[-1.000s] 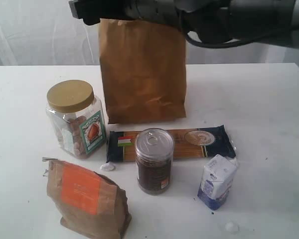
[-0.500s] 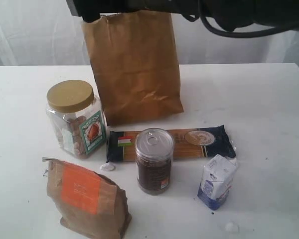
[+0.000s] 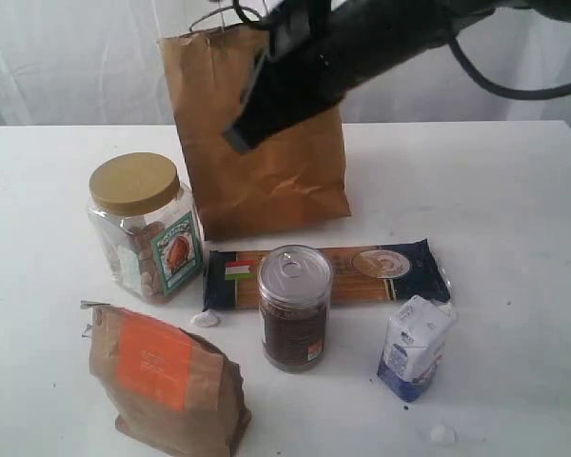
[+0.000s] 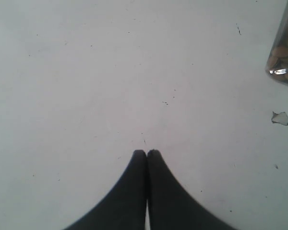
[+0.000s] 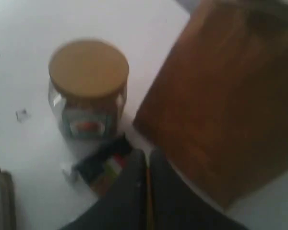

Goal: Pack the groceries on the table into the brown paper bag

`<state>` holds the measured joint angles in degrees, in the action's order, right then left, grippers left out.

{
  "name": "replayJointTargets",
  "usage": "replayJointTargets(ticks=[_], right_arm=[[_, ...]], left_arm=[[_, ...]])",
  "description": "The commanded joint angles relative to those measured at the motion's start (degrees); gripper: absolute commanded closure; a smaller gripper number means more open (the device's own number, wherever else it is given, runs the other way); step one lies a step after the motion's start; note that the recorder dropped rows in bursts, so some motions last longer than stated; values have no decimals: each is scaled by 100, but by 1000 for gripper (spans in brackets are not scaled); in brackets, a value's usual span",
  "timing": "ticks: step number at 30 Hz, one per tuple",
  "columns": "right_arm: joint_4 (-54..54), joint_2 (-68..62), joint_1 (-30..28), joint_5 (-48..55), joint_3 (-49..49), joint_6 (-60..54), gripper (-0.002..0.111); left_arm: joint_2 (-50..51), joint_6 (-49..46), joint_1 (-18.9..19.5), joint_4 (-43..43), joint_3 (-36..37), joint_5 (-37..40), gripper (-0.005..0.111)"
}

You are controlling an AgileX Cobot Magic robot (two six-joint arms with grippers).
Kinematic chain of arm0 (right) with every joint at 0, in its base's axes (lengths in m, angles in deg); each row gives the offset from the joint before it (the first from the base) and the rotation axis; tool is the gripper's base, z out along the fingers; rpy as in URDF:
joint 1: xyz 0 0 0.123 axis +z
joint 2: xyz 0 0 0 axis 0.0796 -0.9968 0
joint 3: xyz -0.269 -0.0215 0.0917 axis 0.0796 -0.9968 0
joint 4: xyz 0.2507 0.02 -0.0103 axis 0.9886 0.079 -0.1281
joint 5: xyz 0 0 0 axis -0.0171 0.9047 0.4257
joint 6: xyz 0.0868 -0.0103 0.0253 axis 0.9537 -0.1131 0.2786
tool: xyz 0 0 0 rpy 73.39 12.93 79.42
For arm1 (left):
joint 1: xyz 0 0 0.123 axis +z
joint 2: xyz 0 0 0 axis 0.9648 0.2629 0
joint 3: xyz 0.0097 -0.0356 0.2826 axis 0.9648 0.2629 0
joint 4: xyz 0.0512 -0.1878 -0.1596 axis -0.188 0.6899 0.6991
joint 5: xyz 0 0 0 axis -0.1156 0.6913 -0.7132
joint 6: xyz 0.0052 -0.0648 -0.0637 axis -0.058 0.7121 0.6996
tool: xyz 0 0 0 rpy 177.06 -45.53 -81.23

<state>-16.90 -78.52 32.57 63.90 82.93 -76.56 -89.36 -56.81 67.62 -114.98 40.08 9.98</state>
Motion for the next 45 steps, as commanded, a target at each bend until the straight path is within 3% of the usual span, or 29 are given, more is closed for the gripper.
replayJointTargets(ticks=[1, 5, 7, 9, 11, 12, 25, 38, 40, 45], right_arm=[[-540, 53, -112, 1833, -27, 724, 108], [105, -115, -112, 2768, -27, 712, 104], [511, -274, -112, 2780, -27, 659, 84], [812, -564, -112, 2754, -27, 453, 49], [835, -807, -87, 2685, -27, 210, 28], [835, -880, -87, 2633, -27, 171, 25], [182, -1754, -74, 2131, -27, 281, 24], [75, -1514, -74, 2127, 84, 448, 24], [-133, -1451, -74, 2137, 132, 755, 24], [-587, -1295, -74, 3022, 409, 3310, 24]], left_arm=[[-28, 21, -38, -43, 21, 4, 107], [-28, 21, -38, -43, 21, 4, 107], [-28, 21, -38, -43, 21, 4, 107], [-28, 21, -38, -43, 21, 4, 107], [-28, 21, -38, -43, 21, 4, 107], [-28, 21, -38, -43, 21, 4, 107], [-28, 21, -38, -43, 21, 4, 107], [-28, 21, -38, -43, 21, 4, 107], [-28, 21, -38, -43, 21, 4, 107], [-28, 21, -38, -43, 21, 4, 107]])
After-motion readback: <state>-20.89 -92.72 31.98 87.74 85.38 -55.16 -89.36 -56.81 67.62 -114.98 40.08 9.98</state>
